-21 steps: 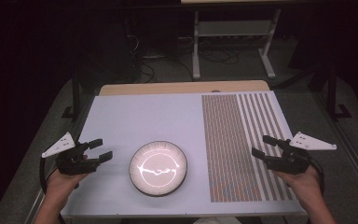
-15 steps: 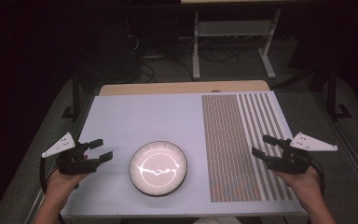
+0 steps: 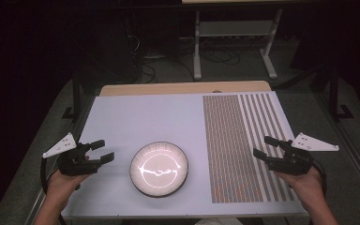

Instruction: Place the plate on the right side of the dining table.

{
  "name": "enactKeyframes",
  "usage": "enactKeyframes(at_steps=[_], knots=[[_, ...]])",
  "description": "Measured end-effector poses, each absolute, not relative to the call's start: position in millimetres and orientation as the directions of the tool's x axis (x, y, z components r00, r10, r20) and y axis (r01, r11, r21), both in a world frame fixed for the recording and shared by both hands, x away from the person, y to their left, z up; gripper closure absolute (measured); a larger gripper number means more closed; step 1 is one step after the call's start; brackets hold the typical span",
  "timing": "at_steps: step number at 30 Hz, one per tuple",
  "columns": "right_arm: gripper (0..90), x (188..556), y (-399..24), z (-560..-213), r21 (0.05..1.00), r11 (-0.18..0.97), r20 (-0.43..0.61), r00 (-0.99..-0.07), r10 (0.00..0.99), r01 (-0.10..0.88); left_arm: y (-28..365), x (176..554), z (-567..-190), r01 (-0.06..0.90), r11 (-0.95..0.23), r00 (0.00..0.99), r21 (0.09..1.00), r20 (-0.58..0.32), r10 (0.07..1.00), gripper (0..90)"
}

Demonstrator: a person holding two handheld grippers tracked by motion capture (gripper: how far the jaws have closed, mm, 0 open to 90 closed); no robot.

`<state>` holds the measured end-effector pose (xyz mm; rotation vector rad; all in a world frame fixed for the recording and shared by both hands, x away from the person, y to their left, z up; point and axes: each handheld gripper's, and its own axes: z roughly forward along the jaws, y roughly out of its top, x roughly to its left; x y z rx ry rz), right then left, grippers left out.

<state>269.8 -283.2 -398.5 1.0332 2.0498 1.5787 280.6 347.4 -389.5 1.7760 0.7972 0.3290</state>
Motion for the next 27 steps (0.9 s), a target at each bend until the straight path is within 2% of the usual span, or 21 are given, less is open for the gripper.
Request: enactKeyframes(at_steps=[27], knots=[[29.1, 271.0, -282.6, -399.6, 0.930, 0.106, 0.169, -0.665, 0.727, 0.352, 348.0, 280.9, -389.0, 0.364, -0.155, 0.730, 0.918, -0.178, 0.660, 25.7]])
